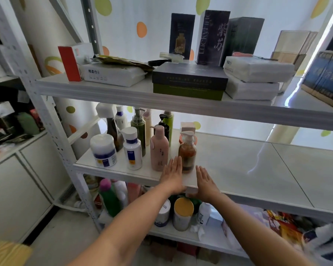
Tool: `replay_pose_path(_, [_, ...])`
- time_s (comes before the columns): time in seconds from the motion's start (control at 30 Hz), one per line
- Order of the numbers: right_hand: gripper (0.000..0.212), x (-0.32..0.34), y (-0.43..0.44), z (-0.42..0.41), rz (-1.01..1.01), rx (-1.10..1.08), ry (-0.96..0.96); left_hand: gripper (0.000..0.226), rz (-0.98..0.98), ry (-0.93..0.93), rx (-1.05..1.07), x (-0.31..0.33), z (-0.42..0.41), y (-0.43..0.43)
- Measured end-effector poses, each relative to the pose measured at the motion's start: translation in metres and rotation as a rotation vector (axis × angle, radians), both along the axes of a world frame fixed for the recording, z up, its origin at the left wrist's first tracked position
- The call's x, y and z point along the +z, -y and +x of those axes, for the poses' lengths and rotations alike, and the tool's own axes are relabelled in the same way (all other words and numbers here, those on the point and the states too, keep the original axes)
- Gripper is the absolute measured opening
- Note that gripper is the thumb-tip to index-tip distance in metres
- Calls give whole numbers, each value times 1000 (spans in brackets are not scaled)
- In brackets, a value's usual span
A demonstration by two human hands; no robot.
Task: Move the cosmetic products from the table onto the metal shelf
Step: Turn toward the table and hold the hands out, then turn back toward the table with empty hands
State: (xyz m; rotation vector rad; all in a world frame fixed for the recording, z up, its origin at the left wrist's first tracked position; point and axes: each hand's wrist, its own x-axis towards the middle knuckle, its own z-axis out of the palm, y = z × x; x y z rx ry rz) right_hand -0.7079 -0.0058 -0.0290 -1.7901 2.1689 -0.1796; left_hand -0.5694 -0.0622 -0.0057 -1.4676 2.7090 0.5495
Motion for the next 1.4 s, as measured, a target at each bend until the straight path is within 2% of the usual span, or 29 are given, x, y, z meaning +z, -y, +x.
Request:
replay_pose_path(0.2, [119,-20,-24,39,27,132,-29,106,62,124,100,-19,45,-35])
replay_pose_path(0.47, [119,-17,-6,120,77,348,-72,104,13,148,336,-28,139,-49])
replay_pose_path(0.7, [121,-14,11,261,39,678,-65,107,-8,138,729,-25,292,-82])
replay_pose_path(1.0, [122,0,-34,480,-13,1186,-100,106,10,133,1147,-17,473,-167])
replay_pose_path(1.2, [121,7,-86,580,-41,1431,-160,111,-40,142,1328,-17,537,-238])
replay_pose_path(1.4, [121,7,-138,639,-72,1630,-148,108,-118,228,1488,-13,568,-301])
